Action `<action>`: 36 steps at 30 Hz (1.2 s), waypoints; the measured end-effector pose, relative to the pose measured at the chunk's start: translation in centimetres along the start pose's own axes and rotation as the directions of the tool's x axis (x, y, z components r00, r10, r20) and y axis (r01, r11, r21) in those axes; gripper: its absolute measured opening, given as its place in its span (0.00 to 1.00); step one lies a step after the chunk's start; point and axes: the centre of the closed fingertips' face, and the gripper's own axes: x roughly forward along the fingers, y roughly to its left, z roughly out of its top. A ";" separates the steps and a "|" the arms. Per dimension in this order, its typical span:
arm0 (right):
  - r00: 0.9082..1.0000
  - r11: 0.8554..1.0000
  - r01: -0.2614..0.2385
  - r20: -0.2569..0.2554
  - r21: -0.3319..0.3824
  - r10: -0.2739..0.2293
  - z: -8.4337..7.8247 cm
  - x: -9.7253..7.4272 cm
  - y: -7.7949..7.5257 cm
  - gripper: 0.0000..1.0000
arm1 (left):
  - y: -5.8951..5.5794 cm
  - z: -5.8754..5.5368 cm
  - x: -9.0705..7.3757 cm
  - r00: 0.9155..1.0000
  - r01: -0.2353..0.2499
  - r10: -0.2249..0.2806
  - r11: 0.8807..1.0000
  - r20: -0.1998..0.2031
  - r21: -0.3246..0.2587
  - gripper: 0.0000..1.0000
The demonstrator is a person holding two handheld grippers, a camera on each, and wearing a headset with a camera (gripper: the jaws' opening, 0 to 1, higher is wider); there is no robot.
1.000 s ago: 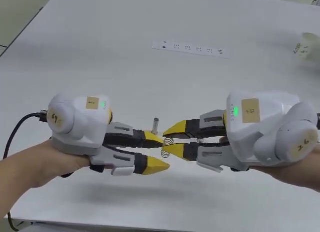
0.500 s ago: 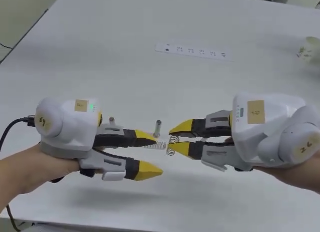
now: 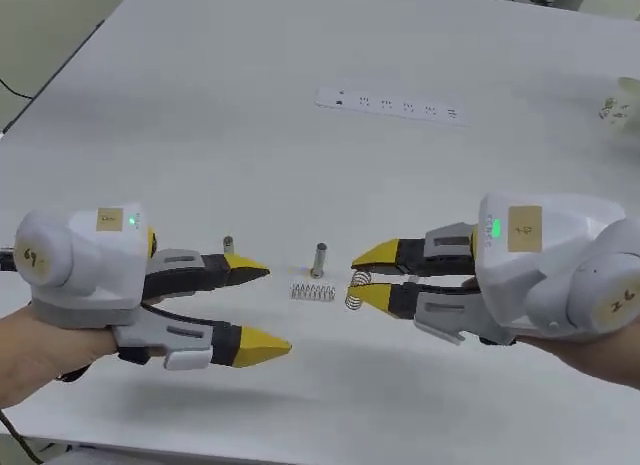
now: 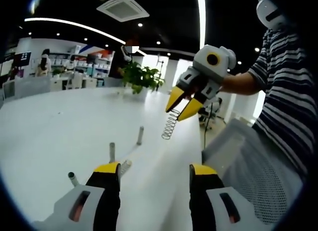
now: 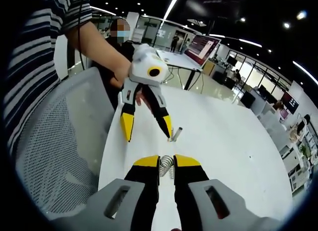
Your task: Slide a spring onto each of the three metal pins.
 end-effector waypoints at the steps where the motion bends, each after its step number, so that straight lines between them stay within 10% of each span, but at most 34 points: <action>1: 1.000 1.000 0.001 -0.002 -0.002 -0.001 0.0 0.0 0.0 0.07 | 0.1 -0.1 -0.2 1.000 -0.008 0.008 1.000 0.000 -0.003 0.52; 26: 0.997 0.996 0.073 -0.014 0.043 -0.072 -1.4 -1.1 -1.9 0.07 | 3.2 -1.2 -4.7 0.981 -0.191 0.192 0.981 0.029 -0.005 0.99; 36: 0.988 0.987 0.139 -0.077 0.081 -0.133 -4.3 -2.0 -3.8 0.07 | 4.3 -1.5 -5.7 0.971 -0.239 0.239 0.970 0.022 0.031 0.98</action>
